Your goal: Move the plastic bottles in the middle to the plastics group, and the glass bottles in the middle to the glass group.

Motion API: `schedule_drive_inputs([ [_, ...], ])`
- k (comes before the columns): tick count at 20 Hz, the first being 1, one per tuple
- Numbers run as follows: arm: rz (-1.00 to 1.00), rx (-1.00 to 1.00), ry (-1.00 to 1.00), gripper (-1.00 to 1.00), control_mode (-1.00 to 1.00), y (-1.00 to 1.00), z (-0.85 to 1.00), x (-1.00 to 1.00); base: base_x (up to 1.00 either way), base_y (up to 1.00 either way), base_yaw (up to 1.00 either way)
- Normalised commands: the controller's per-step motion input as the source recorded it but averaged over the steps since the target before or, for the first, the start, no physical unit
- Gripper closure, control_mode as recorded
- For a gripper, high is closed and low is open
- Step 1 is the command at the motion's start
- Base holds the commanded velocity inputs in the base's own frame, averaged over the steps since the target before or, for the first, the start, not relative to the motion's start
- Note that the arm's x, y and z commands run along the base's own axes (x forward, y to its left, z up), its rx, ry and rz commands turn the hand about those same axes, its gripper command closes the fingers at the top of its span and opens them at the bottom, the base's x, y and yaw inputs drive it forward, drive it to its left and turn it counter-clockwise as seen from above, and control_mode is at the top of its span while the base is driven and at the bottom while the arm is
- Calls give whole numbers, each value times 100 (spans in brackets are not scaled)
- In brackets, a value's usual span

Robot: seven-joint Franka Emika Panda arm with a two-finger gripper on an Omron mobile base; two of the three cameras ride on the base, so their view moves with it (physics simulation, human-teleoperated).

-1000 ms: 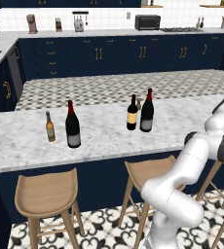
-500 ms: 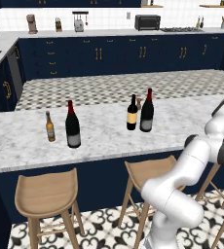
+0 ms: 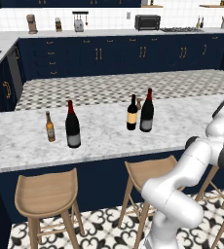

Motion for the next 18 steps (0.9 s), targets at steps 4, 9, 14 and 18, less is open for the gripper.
schedule_drive_inputs([
  [4, 0, 0, 0, -100, -100, 2, 6, 0, 0, 0, 0],
  [9, 0, 0, 0, -100, -100, 7, 9, 0, 0, 0, 0],
  [14, 0, 0, 0, -100, -100, 25, 17, -73, 0, 0, 0],
  [18, 0, -5, -7, -100, -100, 79, 36, -96, 0, 0, 0],
])
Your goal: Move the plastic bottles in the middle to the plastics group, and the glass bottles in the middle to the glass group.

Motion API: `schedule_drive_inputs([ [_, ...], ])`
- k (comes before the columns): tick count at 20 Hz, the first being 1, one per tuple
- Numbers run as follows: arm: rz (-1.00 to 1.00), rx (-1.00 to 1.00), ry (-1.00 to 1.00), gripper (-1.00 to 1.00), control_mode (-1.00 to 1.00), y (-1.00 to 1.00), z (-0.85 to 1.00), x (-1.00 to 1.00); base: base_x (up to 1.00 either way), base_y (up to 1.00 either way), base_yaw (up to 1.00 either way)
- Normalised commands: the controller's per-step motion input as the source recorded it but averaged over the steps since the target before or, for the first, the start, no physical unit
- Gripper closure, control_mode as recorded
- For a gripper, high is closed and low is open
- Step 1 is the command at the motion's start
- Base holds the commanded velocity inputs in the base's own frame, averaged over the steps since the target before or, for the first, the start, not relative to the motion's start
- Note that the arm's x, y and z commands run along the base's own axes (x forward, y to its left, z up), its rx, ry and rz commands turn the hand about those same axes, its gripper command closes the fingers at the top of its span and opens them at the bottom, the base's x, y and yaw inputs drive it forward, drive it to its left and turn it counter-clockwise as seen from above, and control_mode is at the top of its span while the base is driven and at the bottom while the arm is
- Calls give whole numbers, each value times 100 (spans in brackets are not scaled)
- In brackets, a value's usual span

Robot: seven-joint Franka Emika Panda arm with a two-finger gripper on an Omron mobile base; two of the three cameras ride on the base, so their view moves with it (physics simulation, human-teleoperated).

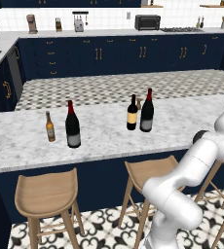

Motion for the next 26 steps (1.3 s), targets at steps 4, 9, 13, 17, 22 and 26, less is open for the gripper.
schedule_drive_inputs([
  [4, 0, -7, -18, -100, -100, 94, 28, -85, 0, 0, 0],
  [9, 0, 0, -22, -100, -100, 84, 2, -67, 0, 0, 0],
  [13, 0, 0, -14, -100, -100, 100, 0, -2, 0, 0, 0],
  [17, 0, -4, 0, -100, -100, 100, 0, 62, 0, 0, 0],
  [22, 0, -1, 9, -100, -100, 100, 2, 53, 0, 0, 0],
  [26, 18, 0, 25, -100, -100, 99, 29, 45, 0, 0, 0],
])
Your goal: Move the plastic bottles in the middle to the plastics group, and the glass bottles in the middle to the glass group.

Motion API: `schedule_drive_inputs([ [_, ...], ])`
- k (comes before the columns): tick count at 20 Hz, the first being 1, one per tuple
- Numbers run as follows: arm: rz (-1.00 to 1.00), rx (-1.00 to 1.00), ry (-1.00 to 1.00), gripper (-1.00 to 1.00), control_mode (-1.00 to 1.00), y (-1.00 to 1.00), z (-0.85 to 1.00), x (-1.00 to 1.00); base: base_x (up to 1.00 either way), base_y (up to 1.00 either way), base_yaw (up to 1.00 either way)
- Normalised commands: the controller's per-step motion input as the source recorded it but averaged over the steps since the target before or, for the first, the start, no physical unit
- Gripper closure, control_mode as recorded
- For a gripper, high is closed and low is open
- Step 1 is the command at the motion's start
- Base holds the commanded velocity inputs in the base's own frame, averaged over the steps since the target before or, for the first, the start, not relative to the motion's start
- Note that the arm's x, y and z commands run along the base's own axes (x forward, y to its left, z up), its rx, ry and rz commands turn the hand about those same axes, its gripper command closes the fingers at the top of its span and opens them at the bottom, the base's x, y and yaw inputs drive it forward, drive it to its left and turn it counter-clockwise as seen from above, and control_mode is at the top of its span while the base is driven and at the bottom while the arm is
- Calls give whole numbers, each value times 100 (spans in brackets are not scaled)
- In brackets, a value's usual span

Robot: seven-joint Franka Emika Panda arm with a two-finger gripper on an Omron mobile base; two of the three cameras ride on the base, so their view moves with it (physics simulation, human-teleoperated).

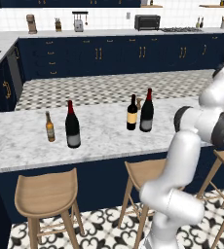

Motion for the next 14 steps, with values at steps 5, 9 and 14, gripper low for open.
schedule_drive_inputs([
  [5, 40, -2, 38, -100, -100, 100, 10, 33, 0, 0, 0],
  [9, 35, -5, 51, -100, -100, 100, 3, 35, 0, 0, 0],
  [14, 22, 0, 38, -100, -100, 75, -3, 19, 0, 0, 0],
])
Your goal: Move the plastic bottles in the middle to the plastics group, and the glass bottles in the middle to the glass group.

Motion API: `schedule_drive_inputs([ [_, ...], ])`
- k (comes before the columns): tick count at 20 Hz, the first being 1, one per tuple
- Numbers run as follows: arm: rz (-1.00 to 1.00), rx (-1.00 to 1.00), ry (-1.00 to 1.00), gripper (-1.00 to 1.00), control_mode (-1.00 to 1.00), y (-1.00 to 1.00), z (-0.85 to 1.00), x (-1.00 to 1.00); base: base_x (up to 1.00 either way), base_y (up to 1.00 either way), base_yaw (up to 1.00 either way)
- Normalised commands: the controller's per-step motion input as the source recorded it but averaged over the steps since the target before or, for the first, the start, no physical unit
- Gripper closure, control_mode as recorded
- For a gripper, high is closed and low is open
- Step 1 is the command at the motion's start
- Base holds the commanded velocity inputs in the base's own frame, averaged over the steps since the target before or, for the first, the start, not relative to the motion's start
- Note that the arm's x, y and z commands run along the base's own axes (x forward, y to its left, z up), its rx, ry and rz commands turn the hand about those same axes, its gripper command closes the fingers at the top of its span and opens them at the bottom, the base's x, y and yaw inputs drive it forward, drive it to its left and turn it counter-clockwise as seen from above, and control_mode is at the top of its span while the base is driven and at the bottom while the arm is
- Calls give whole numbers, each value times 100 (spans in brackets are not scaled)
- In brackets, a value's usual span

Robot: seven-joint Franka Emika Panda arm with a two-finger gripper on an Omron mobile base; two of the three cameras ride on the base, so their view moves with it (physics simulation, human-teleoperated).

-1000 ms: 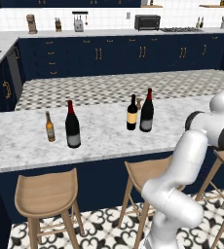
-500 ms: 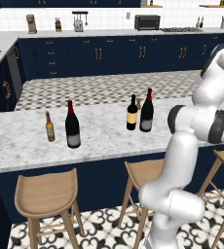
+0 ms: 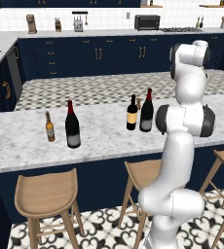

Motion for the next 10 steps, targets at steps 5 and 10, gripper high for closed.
schedule_drive_inputs([
  [5, 7, 0, -38, -100, -100, 15, -16, -36, 0, 0, 0],
  [10, -12, 0, -46, -100, -100, 20, -4, -4, 0, 0, 0],
])
